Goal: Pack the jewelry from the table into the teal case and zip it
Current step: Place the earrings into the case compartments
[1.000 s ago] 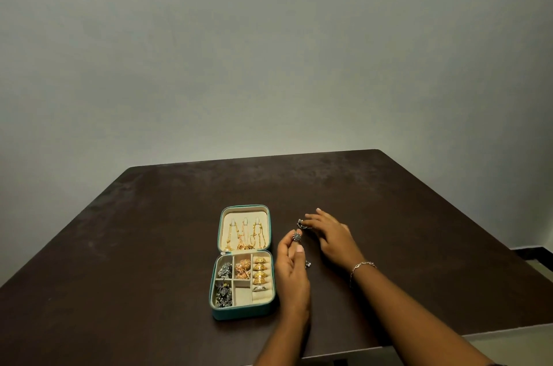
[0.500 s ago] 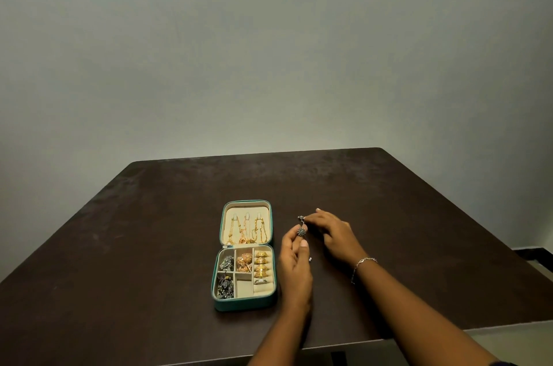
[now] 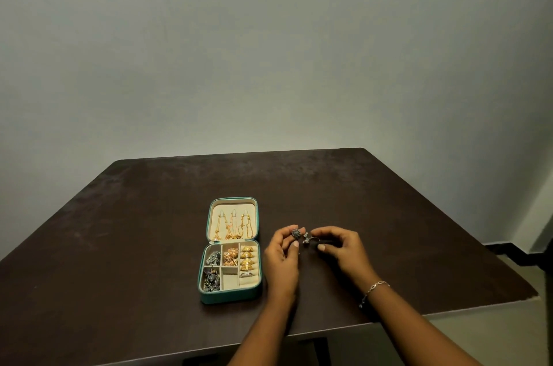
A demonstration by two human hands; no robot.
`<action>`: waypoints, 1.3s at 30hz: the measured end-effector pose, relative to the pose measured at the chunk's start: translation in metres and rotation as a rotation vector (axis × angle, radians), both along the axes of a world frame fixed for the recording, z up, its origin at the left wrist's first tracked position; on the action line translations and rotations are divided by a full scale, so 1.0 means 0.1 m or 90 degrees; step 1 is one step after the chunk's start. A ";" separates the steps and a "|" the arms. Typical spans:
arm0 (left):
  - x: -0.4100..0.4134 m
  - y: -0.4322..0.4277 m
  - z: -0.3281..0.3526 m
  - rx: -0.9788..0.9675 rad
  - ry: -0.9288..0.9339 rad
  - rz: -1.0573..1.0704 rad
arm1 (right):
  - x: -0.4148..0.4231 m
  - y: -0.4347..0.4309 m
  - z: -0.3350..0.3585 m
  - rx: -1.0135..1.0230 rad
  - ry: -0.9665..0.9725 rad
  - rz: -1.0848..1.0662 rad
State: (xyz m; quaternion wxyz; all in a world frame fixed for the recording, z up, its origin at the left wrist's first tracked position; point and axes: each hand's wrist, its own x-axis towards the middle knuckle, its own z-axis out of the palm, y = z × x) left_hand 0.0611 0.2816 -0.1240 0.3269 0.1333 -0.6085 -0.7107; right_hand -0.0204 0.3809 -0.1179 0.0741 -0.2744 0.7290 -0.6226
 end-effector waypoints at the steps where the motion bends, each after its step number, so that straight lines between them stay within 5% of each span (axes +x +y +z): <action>1: 0.00 0.00 0.01 -0.005 0.000 -0.007 | 0.04 0.04 0.01 -0.015 -0.015 -0.008; 17: 0.10 0.11 0.13 0.048 -0.039 -0.093 | 0.27 0.50 0.41 -0.036 0.006 0.001; 28: 0.24 0.17 0.40 0.059 -0.064 -0.137 | 0.28 0.61 0.61 0.146 0.112 -0.032; 39: 0.34 0.12 0.56 0.168 -0.093 -0.164 | 0.44 0.60 0.70 0.056 -0.011 0.045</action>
